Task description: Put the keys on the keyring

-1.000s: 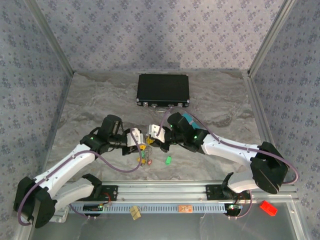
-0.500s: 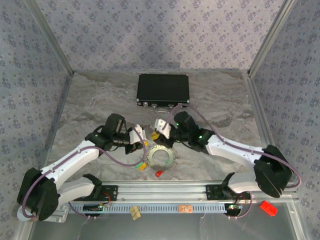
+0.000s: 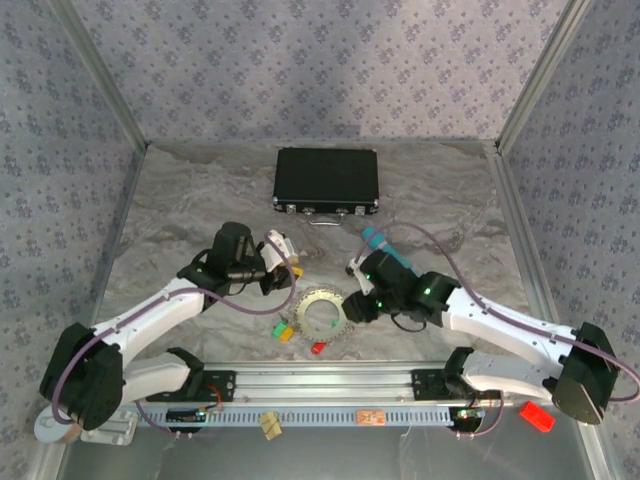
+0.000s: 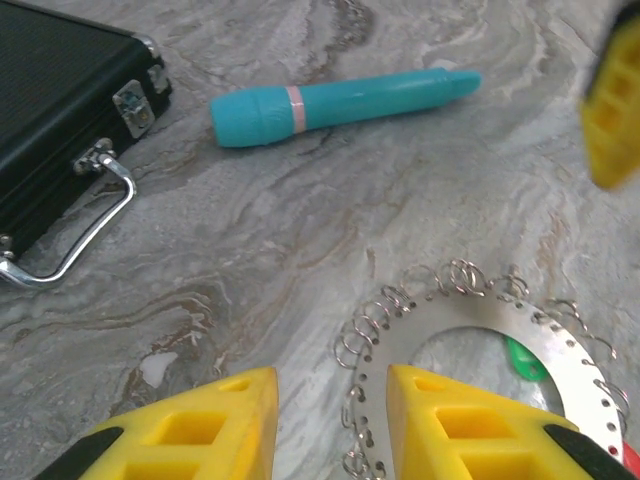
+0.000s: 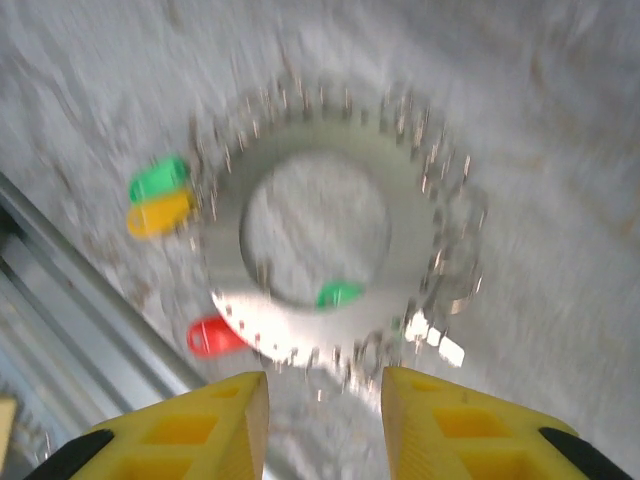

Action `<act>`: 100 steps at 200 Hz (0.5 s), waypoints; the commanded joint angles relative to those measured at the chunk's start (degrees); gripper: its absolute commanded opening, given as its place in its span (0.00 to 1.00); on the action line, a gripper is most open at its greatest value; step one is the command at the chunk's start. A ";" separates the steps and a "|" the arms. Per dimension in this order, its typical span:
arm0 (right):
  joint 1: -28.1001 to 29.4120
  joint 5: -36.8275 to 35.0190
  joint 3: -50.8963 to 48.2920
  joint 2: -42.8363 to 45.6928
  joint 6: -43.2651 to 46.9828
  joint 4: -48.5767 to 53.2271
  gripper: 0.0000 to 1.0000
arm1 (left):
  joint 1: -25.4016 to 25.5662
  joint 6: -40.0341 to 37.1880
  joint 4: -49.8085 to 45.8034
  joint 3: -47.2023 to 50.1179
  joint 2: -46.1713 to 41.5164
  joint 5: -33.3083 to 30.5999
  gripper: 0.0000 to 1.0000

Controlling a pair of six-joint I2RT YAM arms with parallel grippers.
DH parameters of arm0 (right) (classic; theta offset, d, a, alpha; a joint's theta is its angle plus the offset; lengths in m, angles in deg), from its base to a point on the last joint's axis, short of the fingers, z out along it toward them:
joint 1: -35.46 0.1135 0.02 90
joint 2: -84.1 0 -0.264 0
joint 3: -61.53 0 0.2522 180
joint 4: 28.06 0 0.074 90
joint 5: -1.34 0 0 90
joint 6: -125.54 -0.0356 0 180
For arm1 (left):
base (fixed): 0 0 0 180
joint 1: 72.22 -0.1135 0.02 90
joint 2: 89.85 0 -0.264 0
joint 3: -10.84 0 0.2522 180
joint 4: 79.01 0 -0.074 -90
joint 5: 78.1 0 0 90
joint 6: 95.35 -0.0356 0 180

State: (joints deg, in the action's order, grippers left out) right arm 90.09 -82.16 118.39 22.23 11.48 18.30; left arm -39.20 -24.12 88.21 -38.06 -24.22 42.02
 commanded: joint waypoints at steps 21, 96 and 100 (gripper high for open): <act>3.06 -3.72 3.60 -9.99 -2.06 9.98 0.38 | -0.20 3.16 3.77 -0.38 0.55 -1.39 0.34; 3.72 -2.66 7.49 -22.54 2.39 5.39 0.39 | -0.15 2.86 4.64 0.86 -0.51 -2.27 0.35; 3.77 -2.72 7.55 -22.96 2.51 5.26 0.39 | -0.14 2.86 4.62 0.81 -0.50 -2.19 0.35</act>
State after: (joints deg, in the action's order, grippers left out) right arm 93.24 -85.02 124.07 1.90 12.10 24.31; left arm -39.20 -21.71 90.96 -37.60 -24.05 39.84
